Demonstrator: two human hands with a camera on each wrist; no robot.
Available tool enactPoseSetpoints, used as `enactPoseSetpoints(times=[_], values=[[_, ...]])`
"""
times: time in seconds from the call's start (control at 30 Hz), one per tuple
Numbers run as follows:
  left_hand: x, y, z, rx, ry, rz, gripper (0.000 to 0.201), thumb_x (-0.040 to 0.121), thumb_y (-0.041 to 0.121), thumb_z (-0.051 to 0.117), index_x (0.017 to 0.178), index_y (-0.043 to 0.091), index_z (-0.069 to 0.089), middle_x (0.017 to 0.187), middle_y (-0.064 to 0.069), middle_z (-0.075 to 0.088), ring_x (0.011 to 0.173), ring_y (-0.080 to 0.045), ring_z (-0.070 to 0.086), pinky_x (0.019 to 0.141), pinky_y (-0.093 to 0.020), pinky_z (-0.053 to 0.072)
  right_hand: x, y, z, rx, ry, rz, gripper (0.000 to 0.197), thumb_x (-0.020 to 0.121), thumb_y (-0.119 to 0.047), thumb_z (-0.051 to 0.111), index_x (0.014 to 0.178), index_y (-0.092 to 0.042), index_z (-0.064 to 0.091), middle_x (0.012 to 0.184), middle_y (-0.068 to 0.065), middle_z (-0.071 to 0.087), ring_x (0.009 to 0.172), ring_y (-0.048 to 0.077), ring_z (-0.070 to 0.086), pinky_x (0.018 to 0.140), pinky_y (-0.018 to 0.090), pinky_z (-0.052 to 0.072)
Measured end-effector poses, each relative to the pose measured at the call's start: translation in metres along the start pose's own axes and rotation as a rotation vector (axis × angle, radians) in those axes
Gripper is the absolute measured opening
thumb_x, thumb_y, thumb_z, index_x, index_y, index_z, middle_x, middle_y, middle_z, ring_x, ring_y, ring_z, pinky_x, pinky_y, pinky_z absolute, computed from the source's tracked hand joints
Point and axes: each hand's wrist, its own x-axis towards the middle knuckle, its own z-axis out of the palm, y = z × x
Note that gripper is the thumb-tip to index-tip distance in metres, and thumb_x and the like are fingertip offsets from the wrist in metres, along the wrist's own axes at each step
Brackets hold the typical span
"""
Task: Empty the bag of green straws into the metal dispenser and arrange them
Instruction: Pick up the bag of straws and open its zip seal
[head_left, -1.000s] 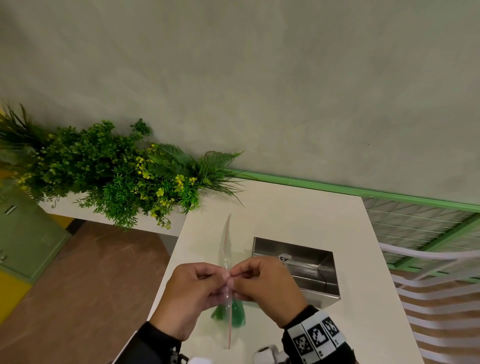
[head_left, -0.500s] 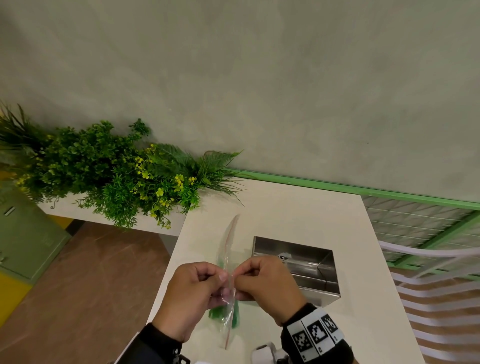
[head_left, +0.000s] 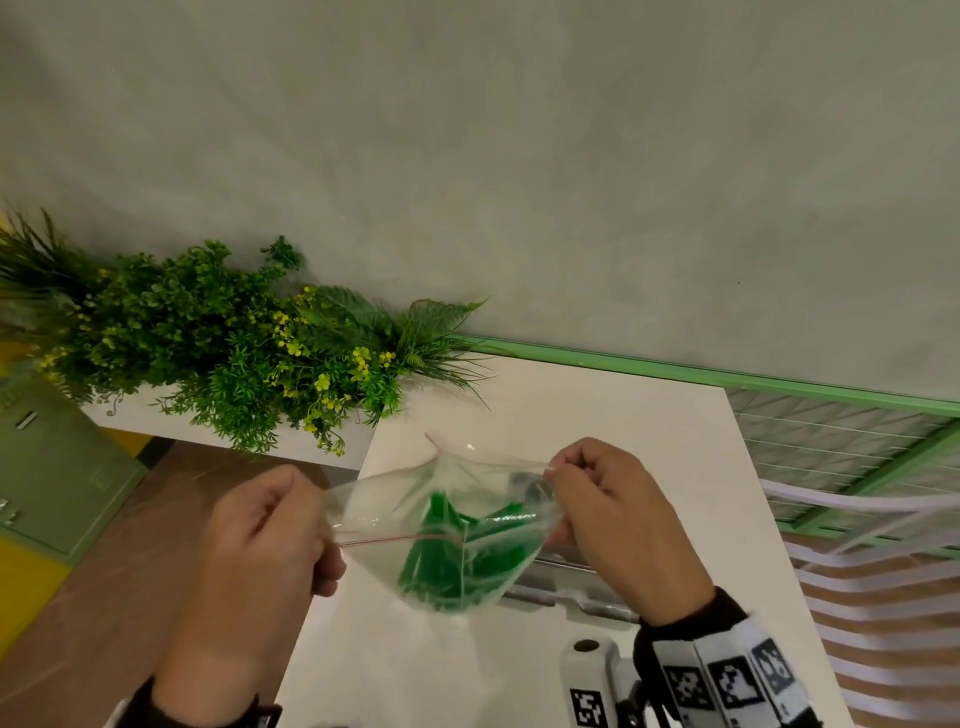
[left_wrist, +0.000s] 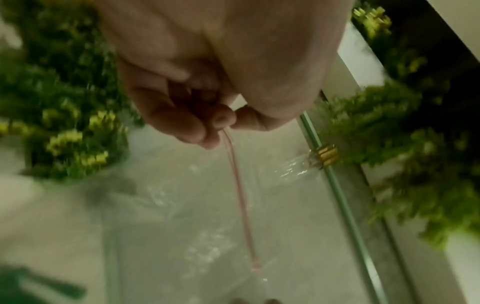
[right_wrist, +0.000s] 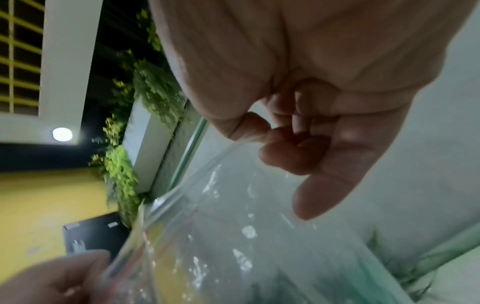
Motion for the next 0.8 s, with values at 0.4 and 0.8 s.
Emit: enactPoseSetpoints(times=[0.4, 0.8], values=[[0.033, -0.085, 0.032, 0.635, -0.207, -0.126, 0.029, 0.094, 0.025, 0.07, 0.071, 0.01, 0.059, 0.069, -0.007, 0.065, 0.066, -0.023, 0.066, 0.068, -0.045, 0.06, 0.01, 0.059, 0.054, -0.277, -0.371, -0.005, 0.027, 0.095, -0.02, 0.061, 0.071, -0.025, 0.048, 0.071, -0.007, 0.052, 0.055, 0.0, 0.049, 0.057, 0.021, 0.045], [0.042, -0.062, -0.016, -0.127, -0.462, -0.19, 0.018, 0.09, 0.017, 0.058, 0.102, 0.018, 0.071, 0.11, -0.025, 0.066, 0.079, -0.025, 0.067, 0.049, -0.033, 0.054, 0.026, 0.035, 0.038, 0.311, -0.303, 0.427, 0.014, 0.097, -0.015, 0.058, 0.087, -0.009, 0.064, 0.078, 0.01, 0.061, 0.064, 0.019, 0.061, 0.056, 0.034, 0.057]])
